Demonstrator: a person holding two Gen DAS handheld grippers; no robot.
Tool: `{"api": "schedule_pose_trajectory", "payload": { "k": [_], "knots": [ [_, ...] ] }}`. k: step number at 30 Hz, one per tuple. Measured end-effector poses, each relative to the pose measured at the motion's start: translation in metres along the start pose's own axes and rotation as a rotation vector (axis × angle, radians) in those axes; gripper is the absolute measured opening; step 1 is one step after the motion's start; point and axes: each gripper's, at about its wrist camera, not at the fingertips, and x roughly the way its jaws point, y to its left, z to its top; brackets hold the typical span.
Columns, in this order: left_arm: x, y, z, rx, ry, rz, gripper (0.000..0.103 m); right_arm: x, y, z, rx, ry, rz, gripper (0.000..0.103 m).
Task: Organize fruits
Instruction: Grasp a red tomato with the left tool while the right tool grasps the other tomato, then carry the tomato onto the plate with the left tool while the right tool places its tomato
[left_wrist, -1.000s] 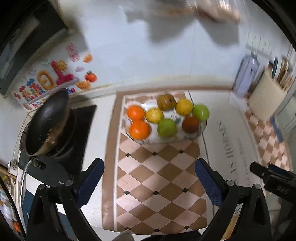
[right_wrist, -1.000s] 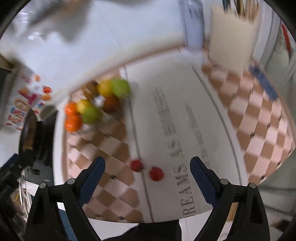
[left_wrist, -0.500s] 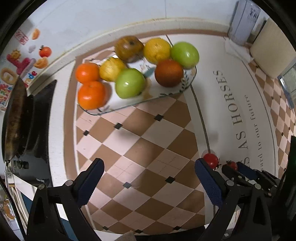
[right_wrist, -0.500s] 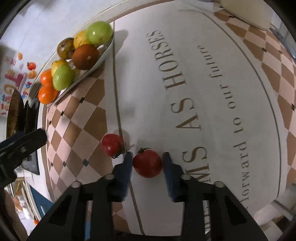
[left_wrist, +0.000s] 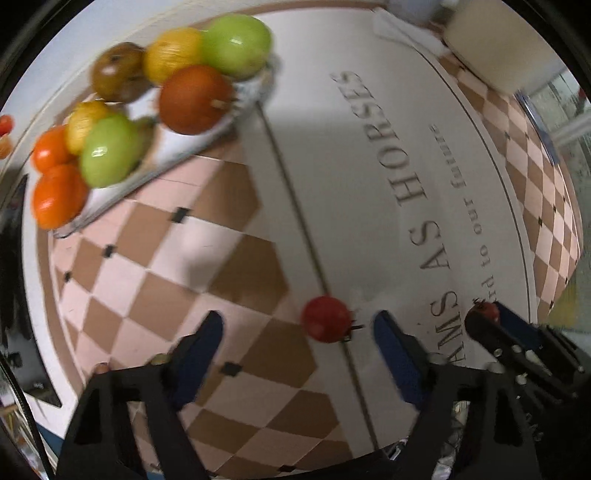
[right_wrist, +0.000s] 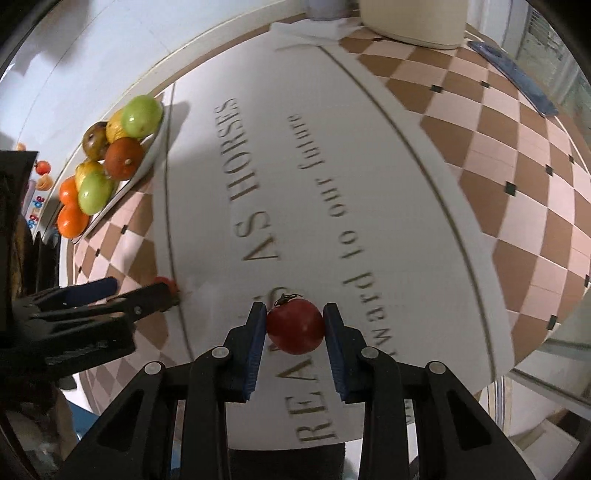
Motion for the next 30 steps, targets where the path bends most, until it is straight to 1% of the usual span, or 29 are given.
{"api": "schedule_pose_trajectory", "payload": {
  "k": [1, 2, 3, 4, 5, 6, 10, 14, 16, 20, 24, 27, 30],
  "knots": [
    [0.003, -0.003, 0.000, 0.008, 0.005, -0.003, 0.061, 0.000, -0.002, 0.001, 0.005, 0.000, -0.003, 0.034],
    [0.006, -0.006, 0.000, 0.016, 0.010, -0.005, 0.054, 0.001, -0.004, 0.001, 0.012, 0.001, -0.001, 0.034],
    [0.008, -0.008, 0.000, 0.023, 0.013, -0.010, 0.051, 0.001, -0.004, 0.002, 0.018, 0.001, 0.001, 0.034],
    [0.010, -0.010, -0.001, 0.026, 0.016, -0.019, 0.046, 0.000, -0.005, 0.002, 0.021, 0.000, 0.002, 0.034],
    [0.011, -0.012, -0.001, 0.030, 0.017, -0.023, 0.038, 0.001, -0.005, 0.002, 0.022, 0.000, 0.003, 0.034],
    [0.012, -0.013, -0.001, 0.034, 0.019, -0.029, 0.035, 0.002, -0.003, 0.003, 0.022, 0.002, 0.006, 0.034],
    [0.011, -0.019, -0.001, 0.056, -0.013, -0.014, 0.032, 0.005, 0.006, 0.004, 0.005, 0.003, 0.008, 0.034],
    [0.004, -0.013, 0.003, 0.033, -0.037, -0.029, 0.028, 0.000, 0.015, 0.008, -0.024, -0.013, 0.005, 0.034],
    [-0.001, -0.005, 0.004, 0.014, -0.049, -0.036, 0.028, -0.004, 0.019, 0.011, -0.033, -0.019, 0.010, 0.034],
    [-0.010, 0.023, 0.007, -0.050, -0.063, -0.060, 0.028, -0.005, 0.032, 0.022, -0.064, -0.023, 0.017, 0.034],
    [-0.015, 0.053, 0.009, -0.136, -0.046, -0.123, 0.028, -0.008, 0.042, 0.033, -0.073, -0.026, 0.040, 0.034],
    [-0.029, 0.078, 0.004, -0.179, -0.067, -0.150, 0.028, -0.016, 0.055, 0.039, -0.089, -0.041, 0.062, 0.034],
    [-0.057, 0.104, 0.001, -0.250, -0.103, -0.202, 0.028, -0.021, 0.070, 0.046, -0.108, -0.049, 0.109, 0.034]
  ]
}}
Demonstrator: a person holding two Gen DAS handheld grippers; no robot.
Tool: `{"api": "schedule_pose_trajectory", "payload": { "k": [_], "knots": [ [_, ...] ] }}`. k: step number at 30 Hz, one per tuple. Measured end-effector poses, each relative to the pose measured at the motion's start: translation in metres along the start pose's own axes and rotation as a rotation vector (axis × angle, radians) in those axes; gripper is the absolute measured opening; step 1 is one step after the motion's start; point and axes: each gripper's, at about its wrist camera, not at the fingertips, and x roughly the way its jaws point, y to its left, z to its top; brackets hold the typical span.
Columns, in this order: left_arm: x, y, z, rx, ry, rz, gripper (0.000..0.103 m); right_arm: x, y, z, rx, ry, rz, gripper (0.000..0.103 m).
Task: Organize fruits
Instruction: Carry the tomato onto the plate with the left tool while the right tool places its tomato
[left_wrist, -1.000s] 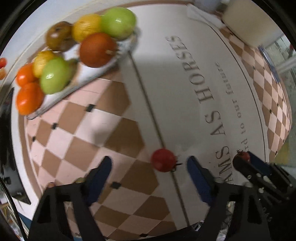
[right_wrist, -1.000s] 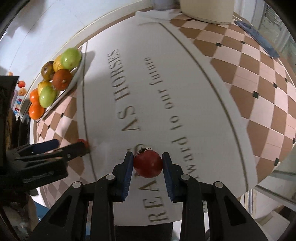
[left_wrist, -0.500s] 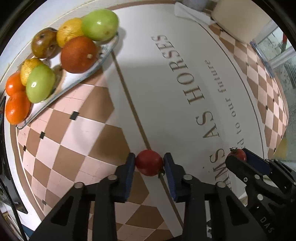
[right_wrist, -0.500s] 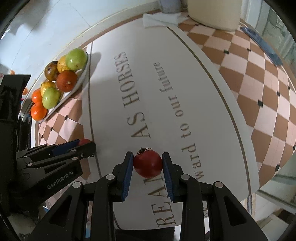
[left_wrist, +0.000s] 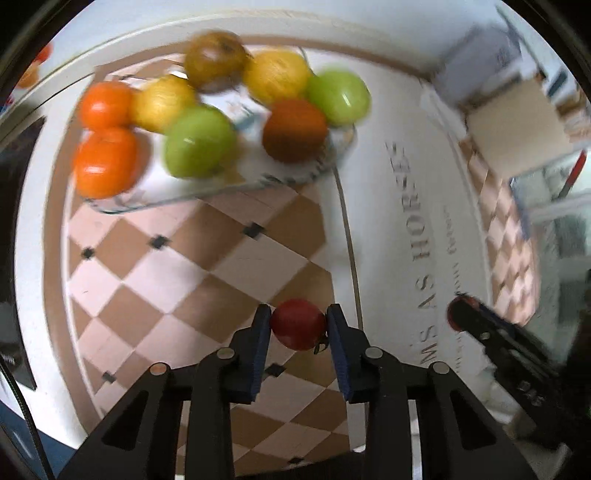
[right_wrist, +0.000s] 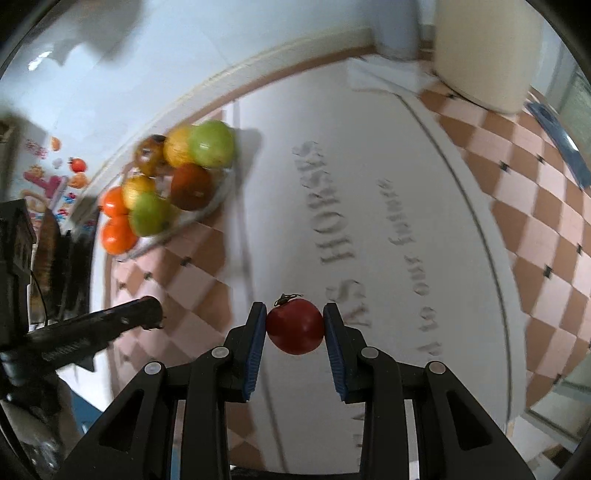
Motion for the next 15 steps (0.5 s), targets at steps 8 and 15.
{"api": "schedule_pose_trajectory", "payload": {
  "k": [8, 15],
  "knots": [
    [-0.059, 0.051, 0.046, -0.157, -0.132, -0.017, 0.028, 0.039, 0.067, 0.044, -0.017, 0.022, 0.225, 0.034],
    [-0.031, 0.086, 0.083, -0.256, -0.083, 0.012, 0.029, 0.095, 0.120, 0.073, -0.094, 0.062, 0.249, 0.034]
  ]
}}
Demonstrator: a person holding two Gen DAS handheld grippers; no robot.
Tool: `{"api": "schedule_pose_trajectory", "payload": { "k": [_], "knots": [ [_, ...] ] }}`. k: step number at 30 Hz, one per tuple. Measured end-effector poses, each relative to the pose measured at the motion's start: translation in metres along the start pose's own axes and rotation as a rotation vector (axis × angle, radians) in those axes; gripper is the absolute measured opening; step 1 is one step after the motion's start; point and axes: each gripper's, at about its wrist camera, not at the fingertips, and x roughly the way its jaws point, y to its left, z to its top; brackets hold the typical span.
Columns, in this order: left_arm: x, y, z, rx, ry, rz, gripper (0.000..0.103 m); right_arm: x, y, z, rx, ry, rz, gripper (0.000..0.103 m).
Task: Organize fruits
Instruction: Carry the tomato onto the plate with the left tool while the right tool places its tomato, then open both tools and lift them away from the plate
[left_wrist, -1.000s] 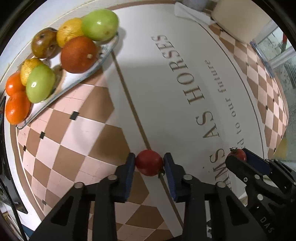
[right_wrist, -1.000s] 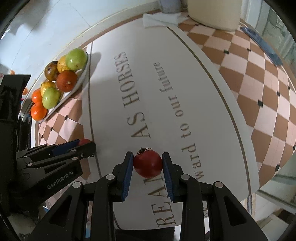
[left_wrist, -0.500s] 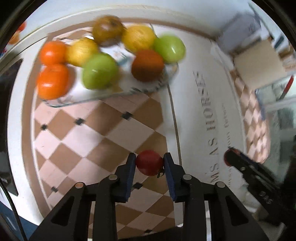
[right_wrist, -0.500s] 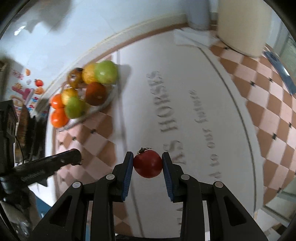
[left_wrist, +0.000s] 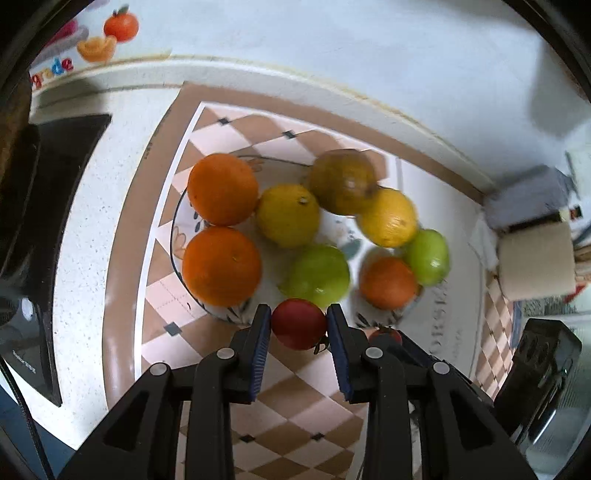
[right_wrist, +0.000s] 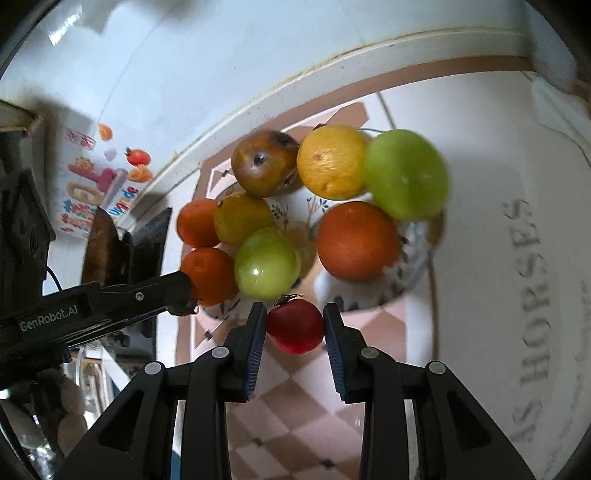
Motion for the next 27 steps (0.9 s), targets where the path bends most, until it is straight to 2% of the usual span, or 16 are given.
{"api": "schedule_pose_trajectory", "payload": {
  "k": [3, 10, 12, 14, 16, 19, 21, 23, 25, 27],
  "knots": [
    [0.016, 0.008, 0.009, -0.036, 0.038, 0.003, 0.029, 0.017, 0.000, 0.007, -0.007, 0.015, -0.027, 0.034],
    [0.029, 0.010, 0.014, -0.046, 0.065, 0.029, 0.029, 0.026, 0.002, 0.011, -0.042, 0.017, -0.061, 0.037],
    [0.029, 0.009, 0.015, -0.047, 0.072, 0.032, 0.031, 0.027, 0.005, 0.011, -0.053, 0.022, -0.053, 0.053],
    [0.030, 0.007, 0.016, -0.042, 0.075, 0.041, 0.032, 0.027, 0.009, 0.010, -0.058, 0.025, -0.055, 0.063],
    [0.030, 0.005, 0.015, -0.034, 0.075, 0.049, 0.034, 0.024, 0.013, 0.007, -0.071, 0.024, -0.084, 0.067],
    [0.022, 0.004, 0.013, -0.025, 0.053, 0.064, 0.046, 0.009, 0.017, 0.004, -0.087, 0.008, -0.105, 0.071],
    [0.015, 0.004, 0.011, -0.016, 0.031, 0.084, 0.057, -0.008, 0.017, 0.002, -0.098, -0.010, -0.142, 0.084],
    [0.006, 0.005, 0.007, 0.002, 0.004, 0.108, 0.083, -0.022, 0.016, 0.003, -0.114, -0.030, -0.194, 0.093],
    [-0.003, 0.005, 0.003, 0.024, -0.027, 0.153, 0.090, -0.035, 0.016, 0.005, -0.136, -0.039, -0.267, 0.094],
    [-0.012, 0.006, -0.004, 0.043, -0.066, 0.207, 0.091, -0.043, 0.015, 0.006, -0.154, -0.044, -0.315, 0.096]
  ]
}}
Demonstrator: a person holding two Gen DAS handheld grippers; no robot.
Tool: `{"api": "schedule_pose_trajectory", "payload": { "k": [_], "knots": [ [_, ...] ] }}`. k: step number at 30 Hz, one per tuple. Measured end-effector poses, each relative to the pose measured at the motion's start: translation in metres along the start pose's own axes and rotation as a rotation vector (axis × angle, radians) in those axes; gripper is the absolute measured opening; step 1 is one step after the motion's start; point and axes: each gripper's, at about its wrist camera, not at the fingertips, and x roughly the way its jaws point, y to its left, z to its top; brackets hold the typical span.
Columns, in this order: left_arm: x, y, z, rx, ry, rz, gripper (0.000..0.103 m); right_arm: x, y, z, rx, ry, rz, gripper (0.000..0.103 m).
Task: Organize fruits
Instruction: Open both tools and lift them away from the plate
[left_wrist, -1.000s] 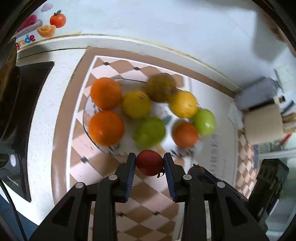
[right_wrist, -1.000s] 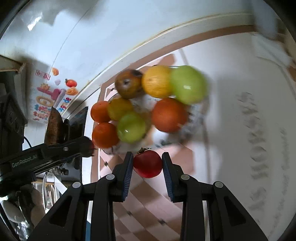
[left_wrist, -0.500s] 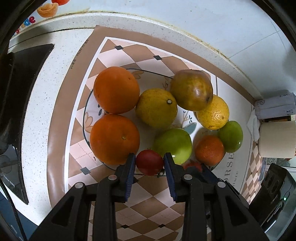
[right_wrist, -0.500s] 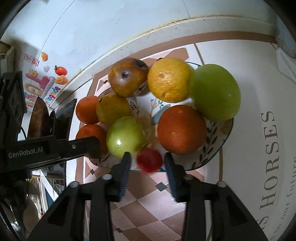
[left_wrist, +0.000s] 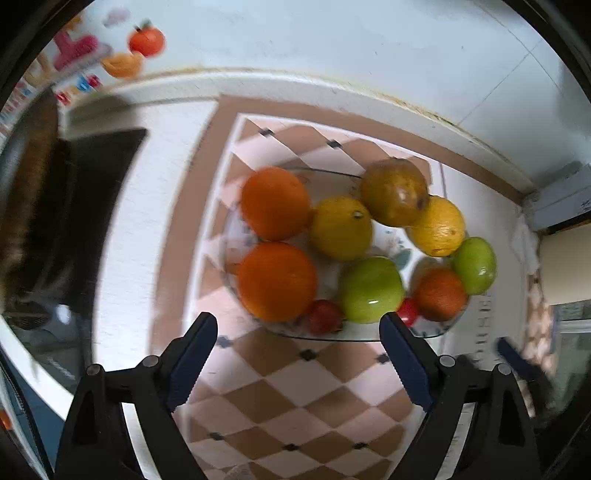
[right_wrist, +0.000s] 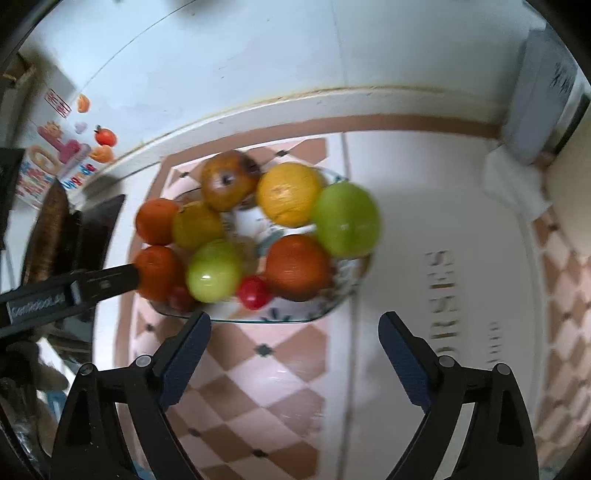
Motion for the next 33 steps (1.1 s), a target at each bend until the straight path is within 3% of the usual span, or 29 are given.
{"api": "schedule_pose_trajectory", "payload": {
  "k": [2, 8, 16, 24, 33],
  "knots": [
    [-0.006, 0.002, -0.006, 0.015, -0.030, 0.036, 0.099, -0.007, -0.003, 0.001, -0.013, -0.015, -0.024, 0.097],
    [-0.026, 0.006, -0.023, 0.025, -0.082, 0.064, 0.099, -0.034, -0.001, -0.007, -0.022, -0.049, -0.055, 0.097],
    [-0.085, 0.009, -0.065, 0.044, -0.217, 0.075, 0.099, -0.092, 0.011, -0.037, -0.018, -0.124, -0.069, 0.097],
    [-0.156, 0.016, -0.125, 0.080, -0.345, 0.062, 0.099, -0.173, 0.034, -0.092, -0.033, -0.233, -0.099, 0.097],
    [-0.214, 0.031, -0.195, 0.129, -0.433, 0.026, 0.099, -0.260, 0.061, -0.168, -0.035, -0.354, -0.131, 0.100]
  ]
}}
